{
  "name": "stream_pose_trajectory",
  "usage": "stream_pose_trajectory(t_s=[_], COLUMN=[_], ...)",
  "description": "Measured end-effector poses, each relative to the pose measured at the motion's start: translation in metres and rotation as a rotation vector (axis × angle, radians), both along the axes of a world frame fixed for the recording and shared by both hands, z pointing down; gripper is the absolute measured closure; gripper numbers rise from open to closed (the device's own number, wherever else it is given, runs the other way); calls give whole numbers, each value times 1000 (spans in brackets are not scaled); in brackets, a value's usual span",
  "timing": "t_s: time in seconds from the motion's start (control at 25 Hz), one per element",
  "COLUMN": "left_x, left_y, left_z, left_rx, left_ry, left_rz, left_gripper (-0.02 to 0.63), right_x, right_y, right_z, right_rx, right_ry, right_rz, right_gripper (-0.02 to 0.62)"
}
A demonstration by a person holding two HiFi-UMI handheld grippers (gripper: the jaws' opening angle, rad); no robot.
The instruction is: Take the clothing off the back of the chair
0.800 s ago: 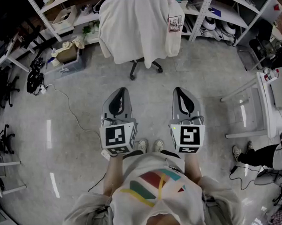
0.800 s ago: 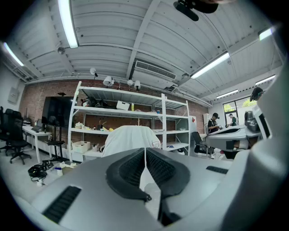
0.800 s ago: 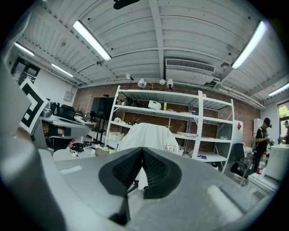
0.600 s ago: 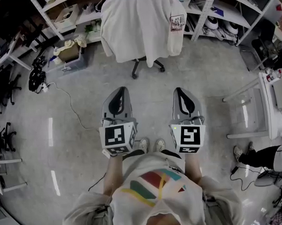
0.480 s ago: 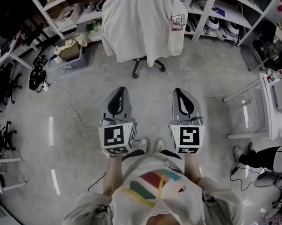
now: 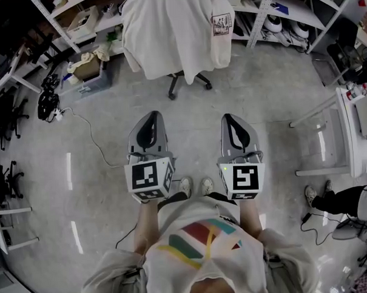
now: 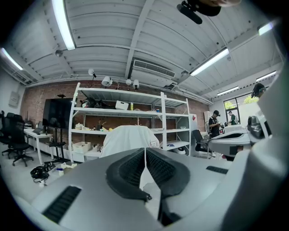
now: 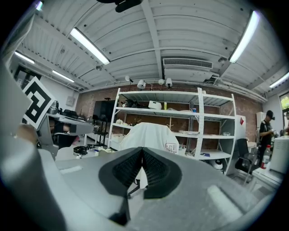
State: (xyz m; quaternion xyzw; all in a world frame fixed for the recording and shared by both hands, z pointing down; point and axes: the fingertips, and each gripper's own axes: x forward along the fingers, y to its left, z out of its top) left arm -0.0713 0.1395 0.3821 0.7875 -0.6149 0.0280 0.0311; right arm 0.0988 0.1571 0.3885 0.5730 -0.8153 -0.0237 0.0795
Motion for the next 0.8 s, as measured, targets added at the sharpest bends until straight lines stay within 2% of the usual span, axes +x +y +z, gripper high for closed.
stream_pose_trajectory(t_s=[0.36,0.52,0.8], left_x=[52,53,43], left_y=[2,2,-39], left_z=[1,-6,5], left_rx=[29,42,49], left_ry=[-1,7,35], left_rz=[4,-2,-21], left_gripper=[584,584,584], right_x=[58,58,62], right_y=[-1,-1,-38], right_z=[13,7,18], right_rx=[6,24,15], right_ry=[1,-8,17], right_rz=[30,12,32], right_gripper=[591,591,591])
